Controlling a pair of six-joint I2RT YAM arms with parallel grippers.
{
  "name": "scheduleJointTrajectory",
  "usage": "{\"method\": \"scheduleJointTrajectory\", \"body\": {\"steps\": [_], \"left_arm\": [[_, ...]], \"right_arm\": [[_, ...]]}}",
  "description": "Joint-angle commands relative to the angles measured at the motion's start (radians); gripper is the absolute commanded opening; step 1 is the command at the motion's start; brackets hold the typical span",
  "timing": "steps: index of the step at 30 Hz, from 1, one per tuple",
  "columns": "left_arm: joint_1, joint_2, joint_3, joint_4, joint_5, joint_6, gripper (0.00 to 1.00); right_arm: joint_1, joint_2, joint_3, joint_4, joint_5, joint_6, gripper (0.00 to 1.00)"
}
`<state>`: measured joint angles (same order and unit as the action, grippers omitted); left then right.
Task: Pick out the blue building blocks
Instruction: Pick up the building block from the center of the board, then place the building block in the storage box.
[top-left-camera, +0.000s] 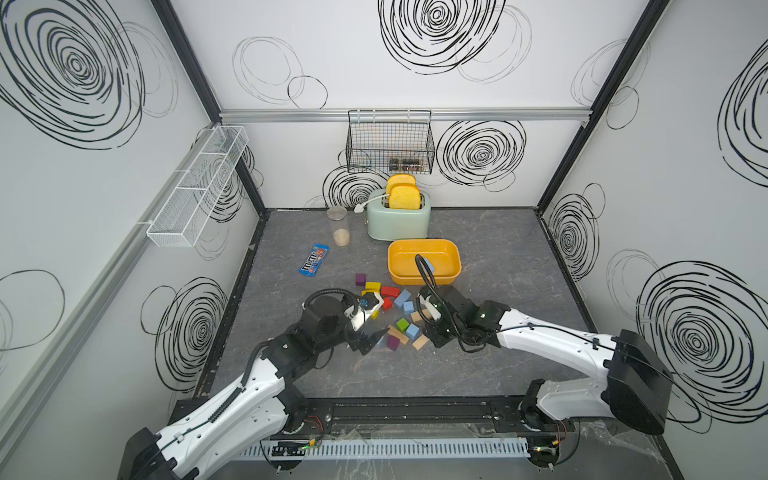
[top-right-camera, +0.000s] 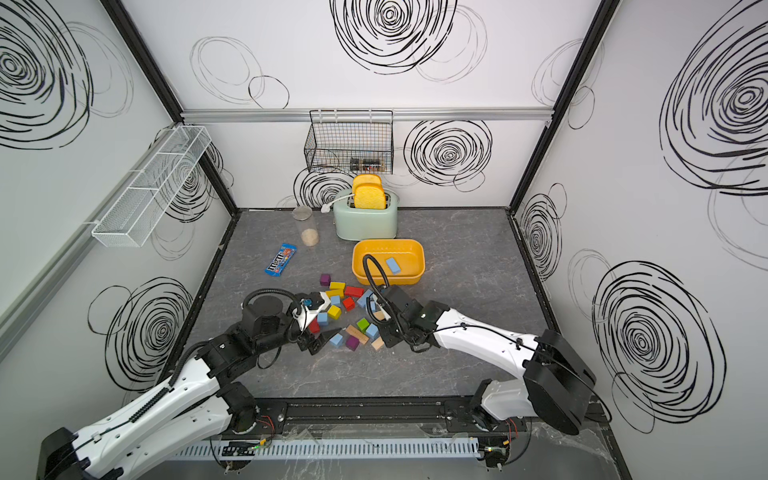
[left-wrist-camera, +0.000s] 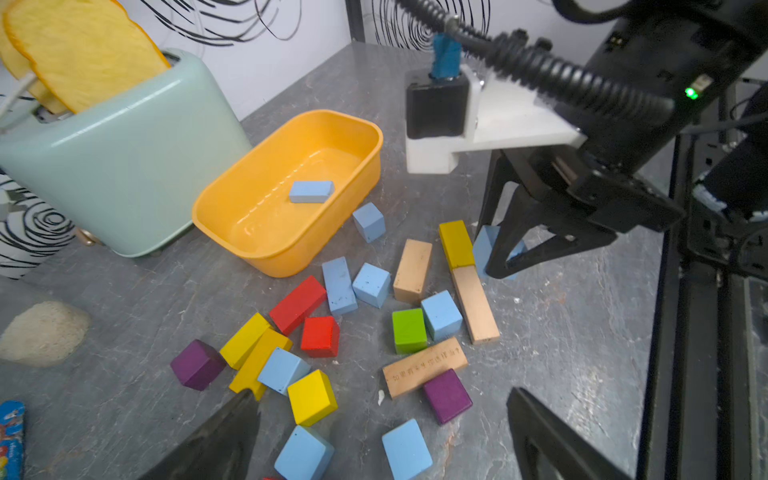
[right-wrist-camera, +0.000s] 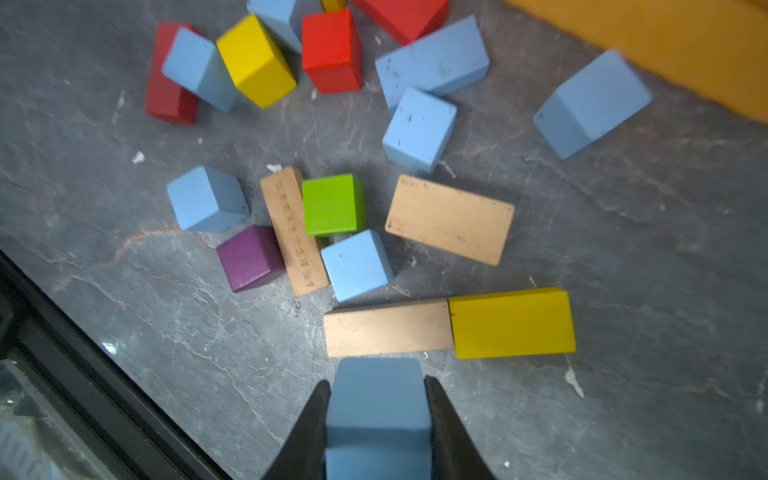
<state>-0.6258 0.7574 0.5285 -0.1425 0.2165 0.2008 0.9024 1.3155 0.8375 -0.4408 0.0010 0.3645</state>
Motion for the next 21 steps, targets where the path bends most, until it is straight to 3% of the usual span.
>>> {"method": "scheduleJointTrajectory", "body": {"steps": [1, 8, 14, 21], "left_arm": [[0.05, -0.003, 0.07, 0.1, 0.045, -0.033, 0.96], [0.212, 0.091, 0.174, 0.103, 0.227, -0.081, 0.96], [0.231, 0.152, 0.224, 0.17, 0.223, -0.088, 0.96], [0.236, 0.248, 0.226, 0.284, 0.17, -0.151, 0.96]], "right_arm": [[-0.05, -0.032, 0.056, -0.033, -0.025, -0.027, 0.0], [-0.163, -0.041, 0.129, -0.034, -0.043, -0.081, 0.0], [-0.238, -0.046, 0.156, 0.065, -0.053, -0.117, 0.0], [-0.317, 0.048, 0.242, 0.126, -0.082, -0.119, 0.0]]}}
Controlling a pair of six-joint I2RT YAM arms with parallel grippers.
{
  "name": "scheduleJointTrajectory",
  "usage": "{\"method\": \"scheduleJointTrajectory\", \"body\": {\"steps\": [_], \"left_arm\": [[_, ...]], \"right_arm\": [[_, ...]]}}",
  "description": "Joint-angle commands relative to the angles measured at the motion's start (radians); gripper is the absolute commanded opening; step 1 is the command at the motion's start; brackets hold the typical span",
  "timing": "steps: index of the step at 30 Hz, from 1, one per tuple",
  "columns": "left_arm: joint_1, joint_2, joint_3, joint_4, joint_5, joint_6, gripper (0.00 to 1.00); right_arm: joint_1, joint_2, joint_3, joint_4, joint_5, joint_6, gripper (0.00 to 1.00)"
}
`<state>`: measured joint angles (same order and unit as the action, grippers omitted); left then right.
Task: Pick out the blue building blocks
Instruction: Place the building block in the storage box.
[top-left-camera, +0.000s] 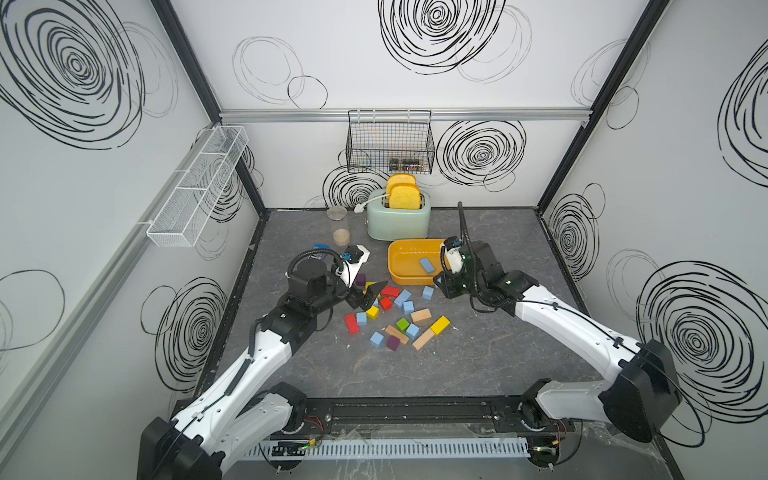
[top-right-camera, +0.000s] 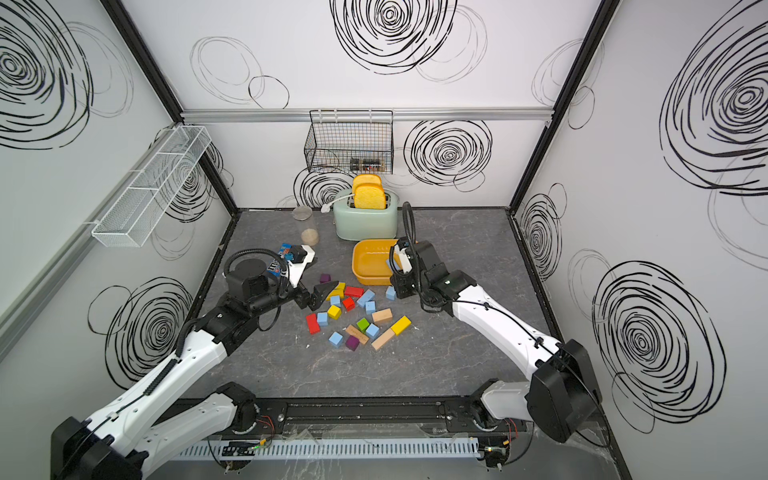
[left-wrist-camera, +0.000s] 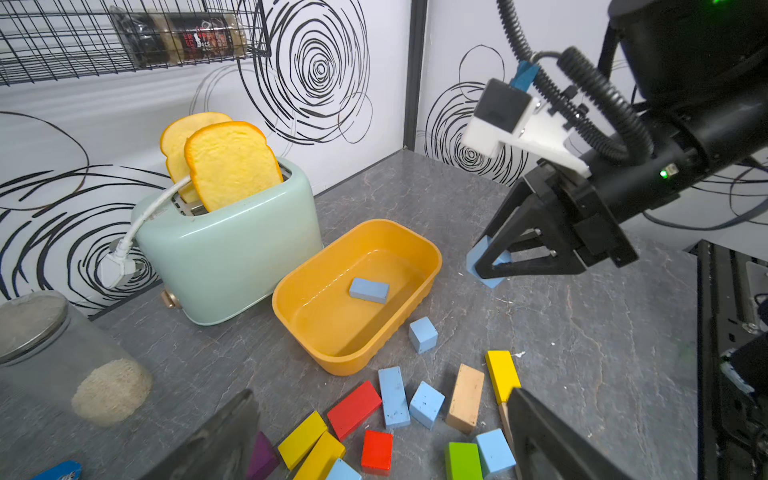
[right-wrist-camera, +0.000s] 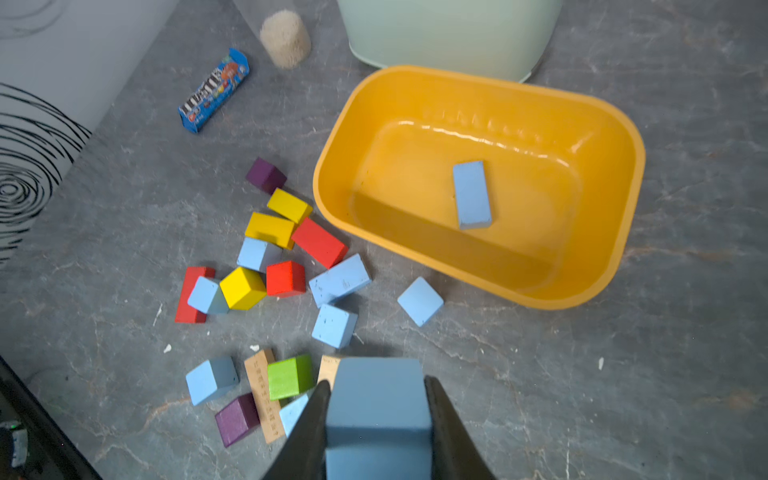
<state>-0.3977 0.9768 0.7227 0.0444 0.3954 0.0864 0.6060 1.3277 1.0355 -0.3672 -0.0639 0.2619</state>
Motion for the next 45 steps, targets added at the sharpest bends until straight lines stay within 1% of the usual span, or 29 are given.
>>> {"method": "scheduleJointTrajectory", "body": {"steps": [1, 5, 9, 17, 21, 26, 34, 37, 40, 45], "left_arm": [[0.008, 0.047, 0.038, 0.096, -0.009, -0.04, 0.96], [0.01, 0.129, 0.076, 0.08, -0.022, -0.064, 0.96], [0.011, 0.199, 0.102, 0.095, -0.017, -0.075, 0.96], [0.012, 0.298, 0.138, 0.102, -0.003, -0.088, 0.96], [0.002, 0.34, 0.151, 0.101, -0.009, -0.074, 0.96], [-0.01, 0.394, 0.155, 0.11, -0.01, -0.065, 0.96], [-0.02, 0.461, 0.134, 0.152, -0.025, -0.085, 0.96], [-0.02, 0.481, 0.129, 0.157, -0.032, -0.088, 0.96], [-0.02, 0.501, 0.124, 0.158, -0.033, -0.086, 0.96], [-0.021, 0.528, 0.124, 0.15, -0.036, -0.082, 0.96]], "right_arm": [[-0.031, 0.052, 0.059, 0.058, -0.02, -0.02, 0.0], [-0.064, 0.131, 0.134, 0.046, 0.001, -0.046, 0.0], [-0.104, 0.193, 0.169, 0.057, 0.017, -0.051, 0.0], [-0.19, 0.33, 0.231, 0.091, 0.015, -0.037, 0.0], [-0.212, 0.425, 0.311, 0.048, 0.018, -0.037, 0.0], [-0.225, 0.546, 0.413, -0.011, 0.028, -0.033, 0.01], [-0.229, 0.649, 0.455, 0.022, 0.008, -0.034, 0.02], [-0.229, 0.689, 0.473, 0.025, 0.003, -0.033, 0.05], [-0.229, 0.722, 0.487, 0.028, -0.003, -0.034, 0.1], [-0.227, 0.763, 0.504, 0.03, -0.005, -0.044, 0.13]]}}
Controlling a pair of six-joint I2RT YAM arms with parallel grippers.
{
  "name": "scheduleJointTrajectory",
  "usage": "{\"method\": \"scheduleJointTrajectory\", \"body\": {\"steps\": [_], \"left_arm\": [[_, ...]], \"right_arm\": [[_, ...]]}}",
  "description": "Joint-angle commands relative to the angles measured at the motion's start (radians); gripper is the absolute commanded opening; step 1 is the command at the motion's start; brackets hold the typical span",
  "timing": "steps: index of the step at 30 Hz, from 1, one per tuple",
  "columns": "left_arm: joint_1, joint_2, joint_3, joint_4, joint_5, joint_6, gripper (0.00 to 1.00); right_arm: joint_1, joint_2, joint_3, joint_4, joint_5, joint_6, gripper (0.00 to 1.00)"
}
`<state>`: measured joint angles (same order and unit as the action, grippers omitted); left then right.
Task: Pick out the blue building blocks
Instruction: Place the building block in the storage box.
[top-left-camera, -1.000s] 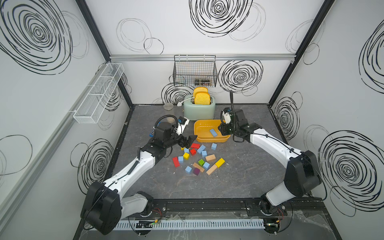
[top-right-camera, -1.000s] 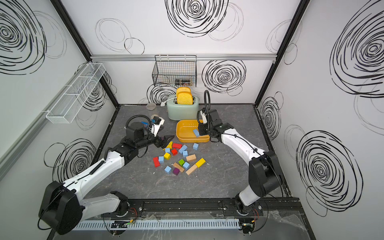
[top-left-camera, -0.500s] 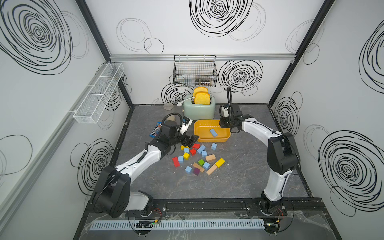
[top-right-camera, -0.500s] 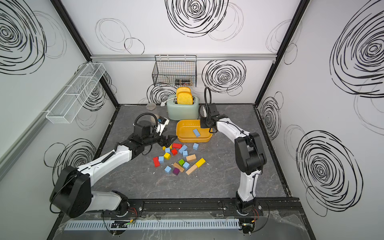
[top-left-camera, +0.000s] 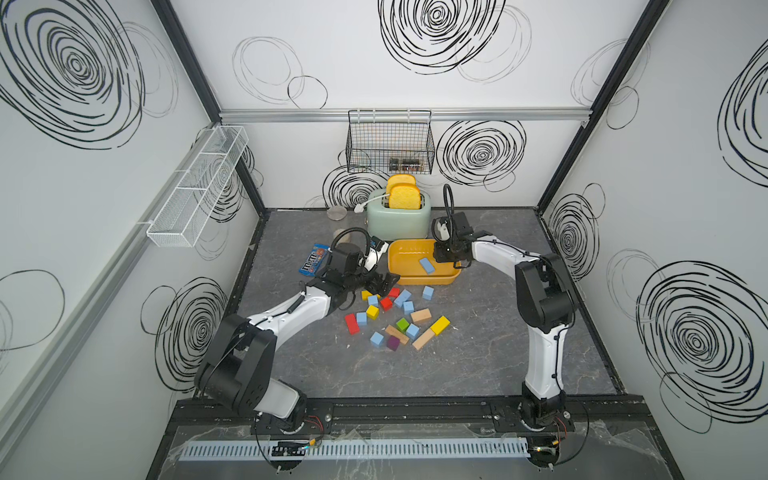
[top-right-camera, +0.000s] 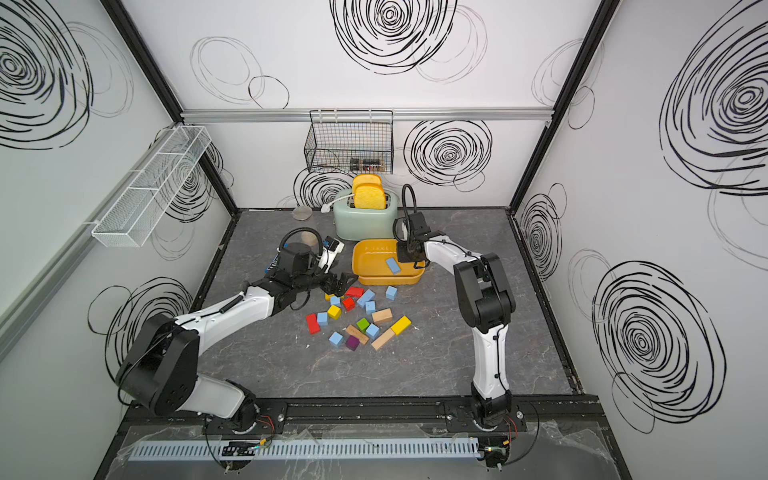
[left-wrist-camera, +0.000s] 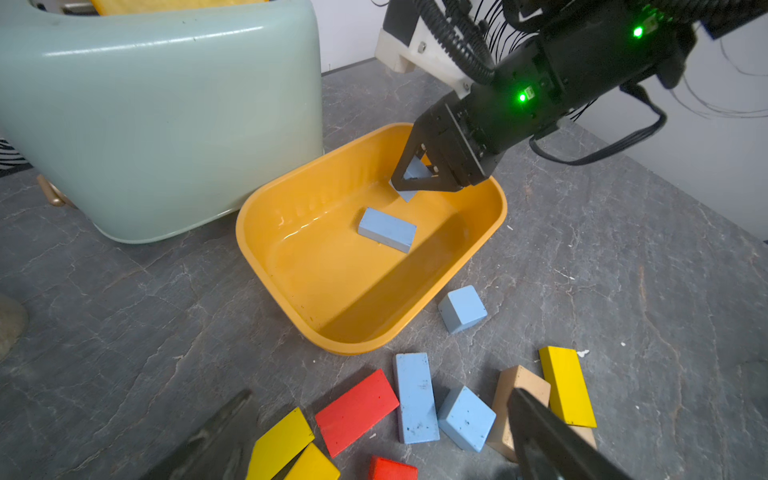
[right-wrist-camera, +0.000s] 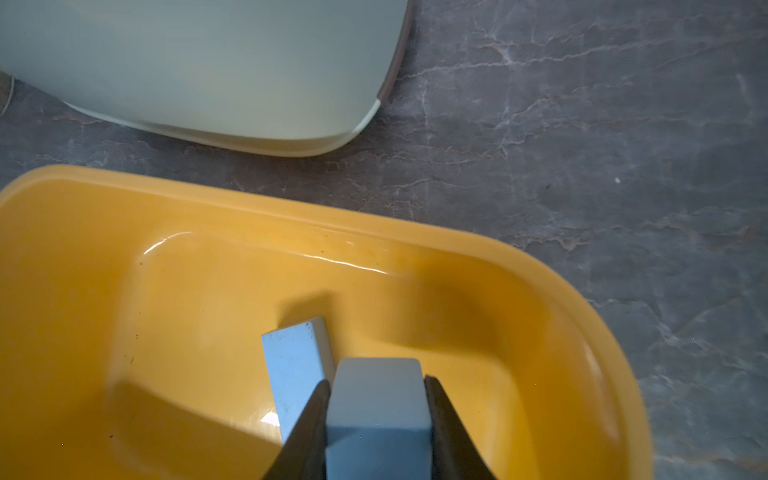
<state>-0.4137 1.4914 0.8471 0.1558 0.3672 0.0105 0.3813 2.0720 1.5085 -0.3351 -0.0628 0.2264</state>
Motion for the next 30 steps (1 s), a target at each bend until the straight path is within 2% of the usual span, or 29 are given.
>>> {"method": "scheduleJointTrajectory", "body": {"steps": [1, 6, 14, 18, 26, 30], "left_arm": [[-0.006, 0.019, 0.003, 0.036, -0.011, -0.007, 0.96], [-0.004, 0.038, 0.015, 0.021, -0.019, -0.007, 0.96], [-0.002, 0.038, 0.018, 0.014, -0.02, -0.005, 0.96], [-0.002, 0.029, 0.02, 0.01, -0.027, -0.006, 0.96], [-0.003, -0.008, 0.023, 0.001, -0.056, -0.006, 0.96], [-0.003, -0.022, 0.053, -0.058, -0.084, -0.011, 0.96]], "right_arm": [[-0.002, 0.026, 0.034, 0.0, -0.008, -0.009, 0.14], [-0.003, 0.048, 0.05, 0.001, -0.026, -0.011, 0.26], [-0.003, 0.055, 0.051, 0.0, -0.03, -0.012, 0.36], [0.0, 0.046, 0.051, -0.001, -0.03, -0.013, 0.45], [0.01, 0.017, 0.056, -0.004, -0.028, -0.01, 0.51], [0.021, -0.019, 0.048, -0.003, -0.029, -0.009, 0.58]]}}
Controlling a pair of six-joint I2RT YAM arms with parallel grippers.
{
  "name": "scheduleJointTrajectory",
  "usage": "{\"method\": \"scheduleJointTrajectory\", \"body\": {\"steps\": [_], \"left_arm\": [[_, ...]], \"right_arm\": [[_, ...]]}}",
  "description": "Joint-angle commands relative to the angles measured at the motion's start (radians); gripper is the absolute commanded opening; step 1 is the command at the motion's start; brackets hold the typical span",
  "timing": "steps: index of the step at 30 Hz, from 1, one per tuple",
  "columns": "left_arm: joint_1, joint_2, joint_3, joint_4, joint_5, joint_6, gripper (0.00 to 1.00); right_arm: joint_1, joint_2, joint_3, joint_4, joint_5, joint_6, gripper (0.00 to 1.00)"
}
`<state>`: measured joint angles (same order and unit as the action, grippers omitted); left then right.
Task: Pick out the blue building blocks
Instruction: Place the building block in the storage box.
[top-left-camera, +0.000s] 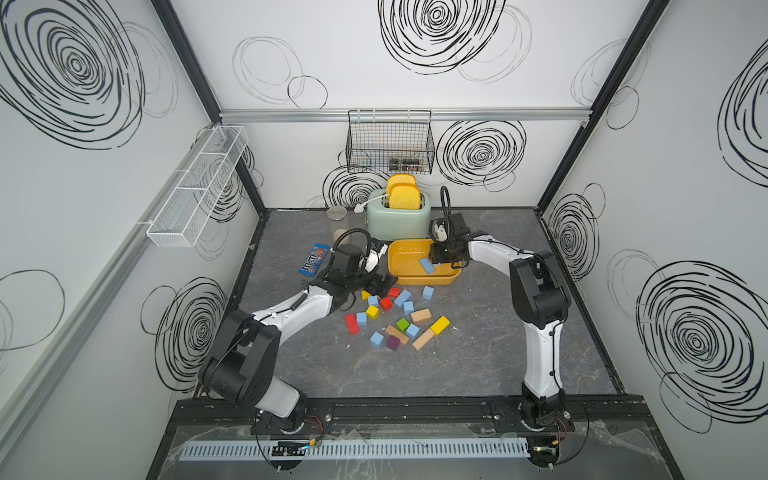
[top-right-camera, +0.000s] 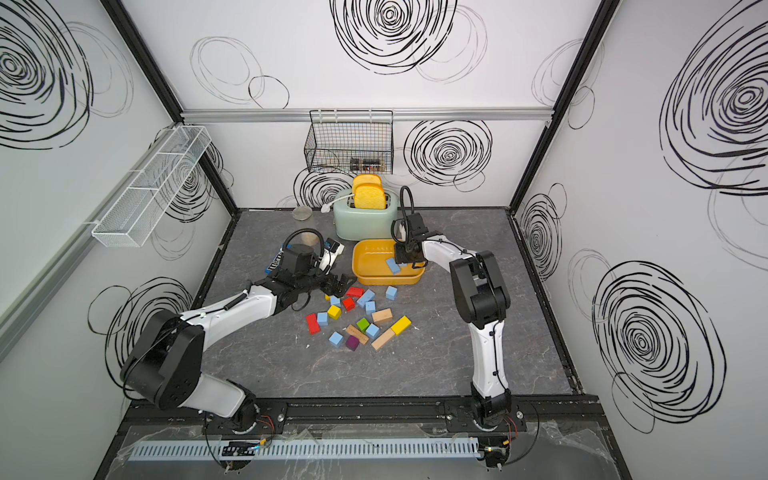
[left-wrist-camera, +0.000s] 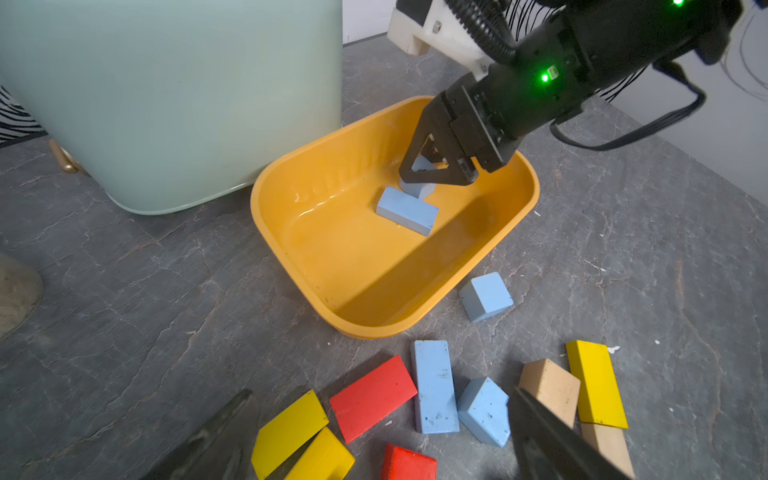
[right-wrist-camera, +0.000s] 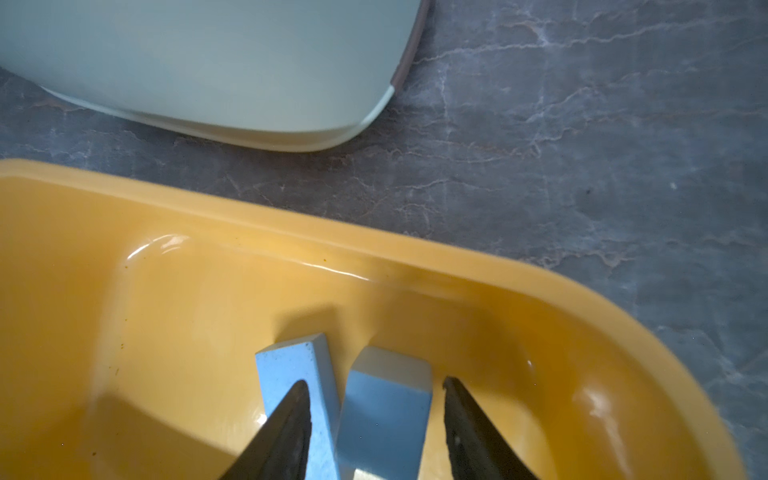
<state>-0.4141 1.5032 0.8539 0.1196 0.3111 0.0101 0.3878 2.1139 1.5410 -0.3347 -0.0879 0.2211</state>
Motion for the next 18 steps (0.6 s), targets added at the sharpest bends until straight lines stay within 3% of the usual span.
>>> {"method": "scheduleJointTrajectory", "body": {"steps": [1, 8, 16, 18], "left_arm": [[-0.004, -0.036, 0.057, -0.04, -0.037, -0.011, 0.96], [-0.005, -0.081, 0.12, -0.132, -0.089, -0.059, 0.96], [-0.042, -0.156, 0.172, -0.254, -0.09, -0.065, 0.96], [-0.06, -0.181, 0.183, -0.295, -0.105, -0.058, 0.96]], "right_arm": [[0.017, -0.069, 0.012, -0.002, -0.004, -0.006, 0.6], [0.05, -0.187, -0.046, 0.026, 0.027, -0.017, 0.83], [0.075, -0.361, -0.134, 0.042, 0.013, -0.009, 0.98], [0.077, -0.414, -0.159, 0.053, -0.026, -0.009, 0.98]]}}
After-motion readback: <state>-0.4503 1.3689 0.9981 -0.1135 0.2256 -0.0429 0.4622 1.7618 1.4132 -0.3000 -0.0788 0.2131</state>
